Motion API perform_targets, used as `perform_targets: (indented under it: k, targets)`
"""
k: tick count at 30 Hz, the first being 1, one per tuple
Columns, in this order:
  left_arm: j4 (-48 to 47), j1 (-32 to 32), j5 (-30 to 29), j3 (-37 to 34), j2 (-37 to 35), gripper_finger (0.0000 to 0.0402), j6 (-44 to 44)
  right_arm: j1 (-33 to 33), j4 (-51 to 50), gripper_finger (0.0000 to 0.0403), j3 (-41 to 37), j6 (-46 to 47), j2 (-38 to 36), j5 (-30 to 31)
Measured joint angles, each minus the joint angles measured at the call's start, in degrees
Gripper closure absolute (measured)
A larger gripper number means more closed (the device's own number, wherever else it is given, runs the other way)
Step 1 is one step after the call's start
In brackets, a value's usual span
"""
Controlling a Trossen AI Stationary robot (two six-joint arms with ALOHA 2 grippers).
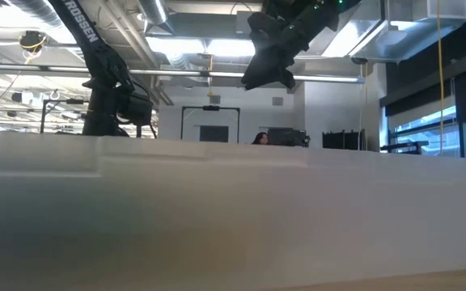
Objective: Pack school essentials
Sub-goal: Put the yellow scissors into the pink supply box
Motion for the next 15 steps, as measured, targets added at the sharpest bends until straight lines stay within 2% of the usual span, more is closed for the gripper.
perform_targets:
  k: [8, 15]
  targets:
    - [-0.11, -0.08, 1.18, 0.00, -0.04, 0.0390, 0.72, -0.20, -0.40, 0.0304, 0.00, -0.10, -0.62, -0.07]
    - [-2.10, -0.98, 3.88, -0.17, -2.33, 0.0391, 1.95, -0.43, -4.64, 0.0304, 0.00, -1.88, -4.80, -0.02]
